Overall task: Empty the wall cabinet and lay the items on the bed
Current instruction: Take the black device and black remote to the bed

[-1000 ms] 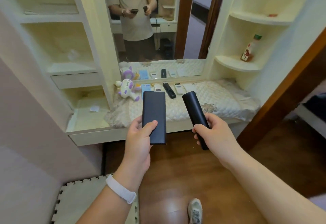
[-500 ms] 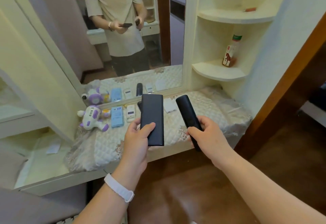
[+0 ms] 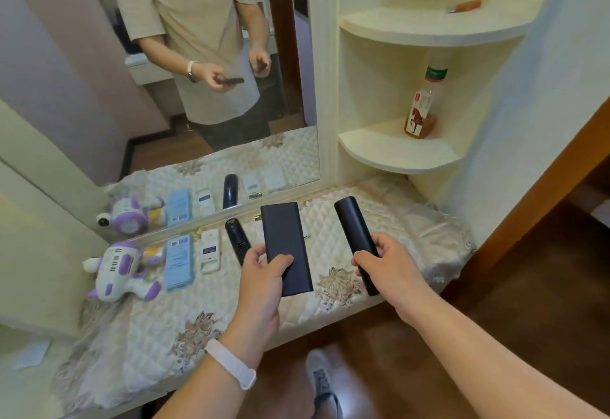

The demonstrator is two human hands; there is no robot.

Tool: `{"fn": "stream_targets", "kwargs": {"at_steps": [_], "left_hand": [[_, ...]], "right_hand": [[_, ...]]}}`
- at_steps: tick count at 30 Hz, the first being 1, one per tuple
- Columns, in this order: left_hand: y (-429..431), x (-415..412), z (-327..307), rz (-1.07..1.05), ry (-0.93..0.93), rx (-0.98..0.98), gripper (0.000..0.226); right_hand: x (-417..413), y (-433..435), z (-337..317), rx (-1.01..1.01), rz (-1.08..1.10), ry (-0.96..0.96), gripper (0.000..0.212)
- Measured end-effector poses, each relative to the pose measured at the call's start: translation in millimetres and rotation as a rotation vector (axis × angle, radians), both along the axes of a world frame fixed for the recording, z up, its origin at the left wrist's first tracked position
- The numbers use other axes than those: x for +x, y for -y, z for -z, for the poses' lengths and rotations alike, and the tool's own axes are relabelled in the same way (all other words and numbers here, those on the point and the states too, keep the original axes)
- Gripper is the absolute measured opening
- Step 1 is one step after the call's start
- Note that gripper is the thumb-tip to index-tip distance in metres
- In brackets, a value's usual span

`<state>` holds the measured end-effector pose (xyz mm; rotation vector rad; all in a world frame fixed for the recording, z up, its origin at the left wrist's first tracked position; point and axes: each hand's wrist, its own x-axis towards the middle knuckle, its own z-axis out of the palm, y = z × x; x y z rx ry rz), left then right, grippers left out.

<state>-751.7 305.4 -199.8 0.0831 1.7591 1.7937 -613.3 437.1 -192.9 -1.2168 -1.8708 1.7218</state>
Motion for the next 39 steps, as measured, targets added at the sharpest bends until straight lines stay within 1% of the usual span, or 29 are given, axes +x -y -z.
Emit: {"fn": "stream_targets", "kwargs": {"at_steps": [5,12,17,21,24,32,37,39], "left_hand": [[-56.9,-42.8,25.1,0.035,0.037,-0.016,0.028],[-127.0,-96.8,69.9,0.063,0.106,-0.071,0.024],[-155.8,-115.4,100.2,0.089,0.190,-0.131,0.027],[-173.6,-123.0,120.5,0.076,0.212,-0.172,0.027],[-191.5,-125.4,135.1,0.053,0.221,-0.222,0.027],[-227.4,-124.5,158.9,0.027,0.225,-0.354,0.019],[-244.7,-118.8,173.1,-0.003,0.228,-0.427,0.019],[-250.0,-117.4,175.5,-0.019,0.246,-0.437,0.020]], "right_hand": [[-36.0,-45.3,16.2,-0.035,0.038,0.062,0.015],[-101.0,-102.5,48.1,-0.043,0.042,0.161,0.021],[-128.4,-129.9,77.9,-0.077,0.056,0.228,0.019],[-138.3,-152.8,101.4,-0.119,0.042,0.288,0.018],[-147.5,-173.1,119.6,-0.112,0.001,0.347,0.018],[-175.3,-212.9,169.5,-0.075,-0.195,0.447,0.019],[-185.0,-230.4,191.8,-0.068,-0.266,0.461,0.013],[-187.0,-238.8,198.0,-0.071,-0.307,0.463,0.016]]}}
